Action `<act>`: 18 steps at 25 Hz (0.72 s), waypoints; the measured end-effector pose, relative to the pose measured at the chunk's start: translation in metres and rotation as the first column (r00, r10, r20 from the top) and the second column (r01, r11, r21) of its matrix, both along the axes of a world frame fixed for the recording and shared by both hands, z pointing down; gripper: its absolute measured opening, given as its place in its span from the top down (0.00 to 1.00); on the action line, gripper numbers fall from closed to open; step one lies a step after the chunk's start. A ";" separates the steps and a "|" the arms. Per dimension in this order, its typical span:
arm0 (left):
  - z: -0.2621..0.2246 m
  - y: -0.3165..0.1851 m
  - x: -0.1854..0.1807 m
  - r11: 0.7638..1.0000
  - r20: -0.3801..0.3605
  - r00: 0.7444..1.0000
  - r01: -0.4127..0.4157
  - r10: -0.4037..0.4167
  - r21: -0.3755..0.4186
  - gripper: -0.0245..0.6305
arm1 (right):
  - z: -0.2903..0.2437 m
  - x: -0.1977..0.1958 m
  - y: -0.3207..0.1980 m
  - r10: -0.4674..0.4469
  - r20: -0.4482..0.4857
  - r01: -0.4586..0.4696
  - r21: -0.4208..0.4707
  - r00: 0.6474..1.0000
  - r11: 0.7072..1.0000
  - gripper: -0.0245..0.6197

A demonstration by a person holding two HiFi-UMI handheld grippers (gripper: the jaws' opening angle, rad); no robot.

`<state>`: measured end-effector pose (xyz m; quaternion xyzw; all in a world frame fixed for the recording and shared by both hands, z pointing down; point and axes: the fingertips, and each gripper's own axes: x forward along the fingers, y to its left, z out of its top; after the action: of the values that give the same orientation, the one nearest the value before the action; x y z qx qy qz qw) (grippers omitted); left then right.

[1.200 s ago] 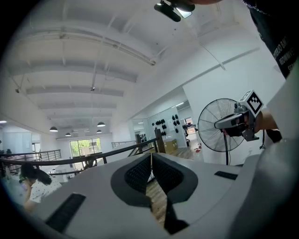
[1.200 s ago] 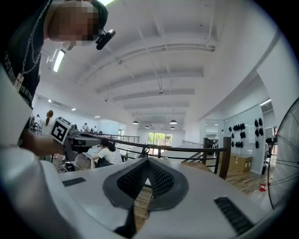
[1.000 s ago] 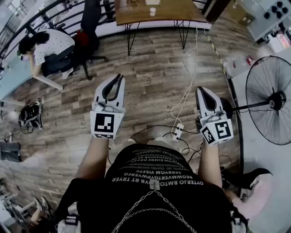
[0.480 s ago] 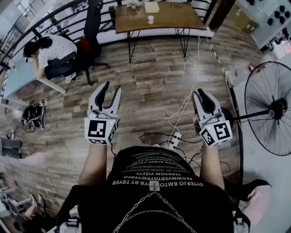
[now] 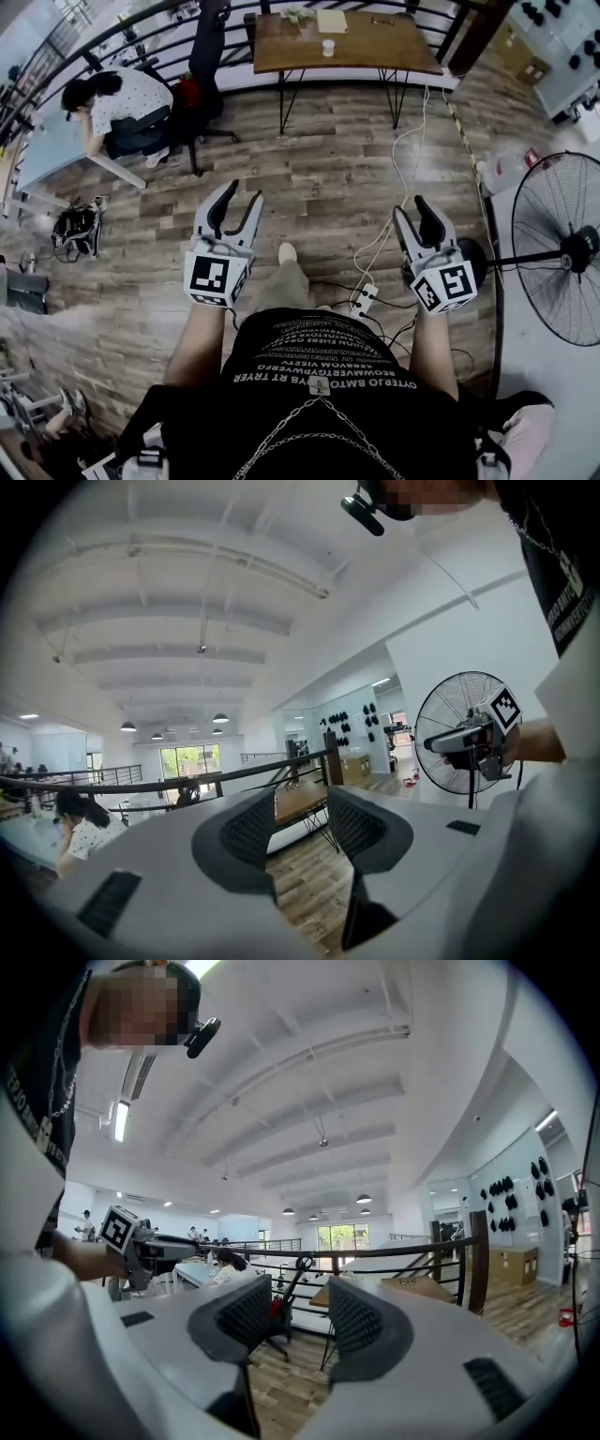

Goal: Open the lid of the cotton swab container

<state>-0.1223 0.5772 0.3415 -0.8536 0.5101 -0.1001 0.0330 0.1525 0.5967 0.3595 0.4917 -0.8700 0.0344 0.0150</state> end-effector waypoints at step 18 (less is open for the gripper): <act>-0.008 -0.177 -0.003 0.991 0.011 0.991 -0.133 0.132 0.034 0.61 | -0.010 -0.038 -0.156 0.033 -0.022 -0.033 -0.006 0.999 0.999 0.66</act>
<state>-0.1255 0.3998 0.3333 -0.8845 0.4538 -0.0925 0.0563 0.1142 0.4405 0.3495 0.5064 -0.8613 0.0323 0.0255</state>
